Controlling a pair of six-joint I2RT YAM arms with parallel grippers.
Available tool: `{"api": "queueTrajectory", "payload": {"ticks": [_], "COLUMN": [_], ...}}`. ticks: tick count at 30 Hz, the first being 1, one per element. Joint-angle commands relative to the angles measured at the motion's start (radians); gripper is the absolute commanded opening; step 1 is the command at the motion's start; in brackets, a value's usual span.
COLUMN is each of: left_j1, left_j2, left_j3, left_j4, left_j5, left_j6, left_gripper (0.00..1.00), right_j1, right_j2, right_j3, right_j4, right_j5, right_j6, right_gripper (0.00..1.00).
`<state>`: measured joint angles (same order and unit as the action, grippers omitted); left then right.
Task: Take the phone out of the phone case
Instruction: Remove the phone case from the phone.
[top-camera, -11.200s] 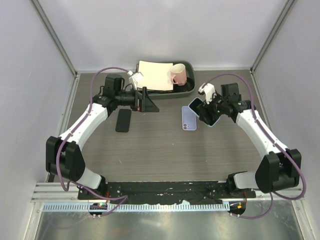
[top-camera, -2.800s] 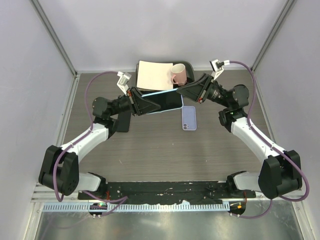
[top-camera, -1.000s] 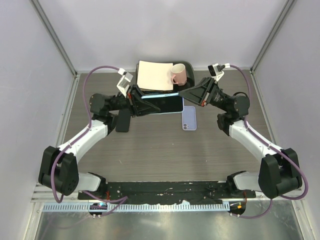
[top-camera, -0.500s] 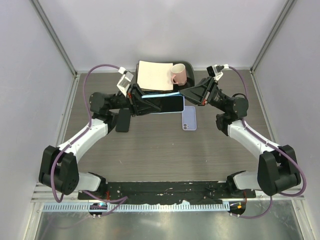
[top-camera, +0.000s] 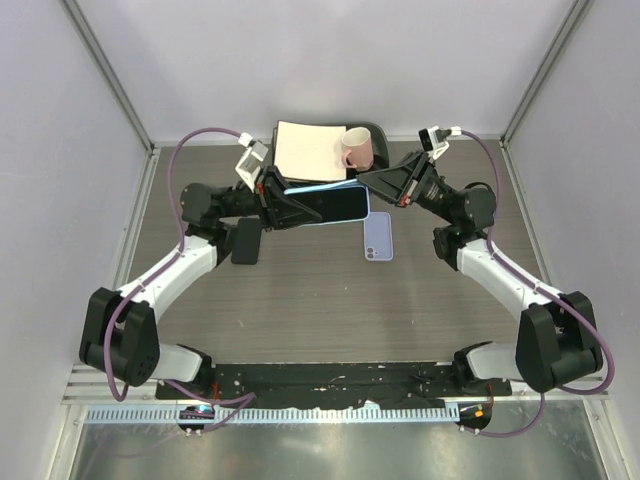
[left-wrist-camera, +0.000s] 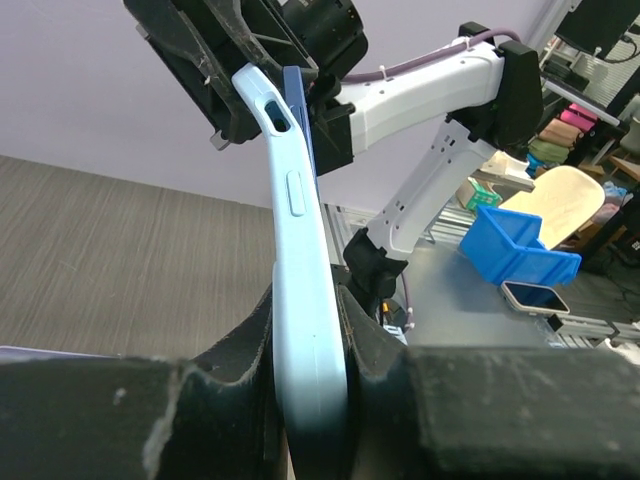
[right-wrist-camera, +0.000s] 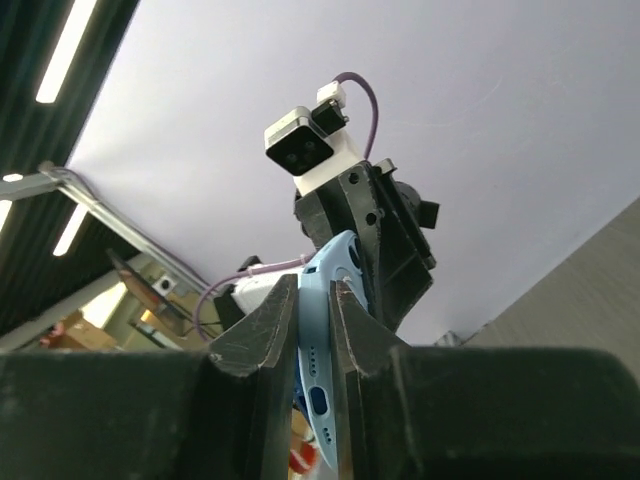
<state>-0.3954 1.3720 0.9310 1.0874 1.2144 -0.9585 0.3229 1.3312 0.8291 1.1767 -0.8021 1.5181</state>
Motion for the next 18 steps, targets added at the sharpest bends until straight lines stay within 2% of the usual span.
{"api": "queueTrajectory", "payload": {"ticks": [1, 2, 5, 18], "left_j1": [-0.091, -0.091, -0.091, -0.083], "left_j2": [-0.033, -0.037, -0.040, -0.033], "left_j3": [0.040, 0.035, 0.020, 0.017], "left_j4": [0.161, 0.169, 0.198, 0.223], "left_j5": [0.142, 0.134, 0.093, -0.006], "left_j6": [-0.035, -0.045, -0.077, -0.125], "left_gripper": [0.00, 0.00, 0.00, 0.00], "right_j1": [0.019, 0.019, 0.021, 0.042], "right_j2": [0.019, 0.016, 0.005, -0.044], "right_j3": [0.039, 0.045, 0.064, 0.073], "right_j4": [-0.330, -0.397, -0.446, -0.577], "right_j5": [0.046, 0.046, 0.046, 0.044], "right_j6": [-0.304, -0.335, -0.415, -0.565], "right_gripper": [0.01, 0.01, 0.01, 0.01]}}
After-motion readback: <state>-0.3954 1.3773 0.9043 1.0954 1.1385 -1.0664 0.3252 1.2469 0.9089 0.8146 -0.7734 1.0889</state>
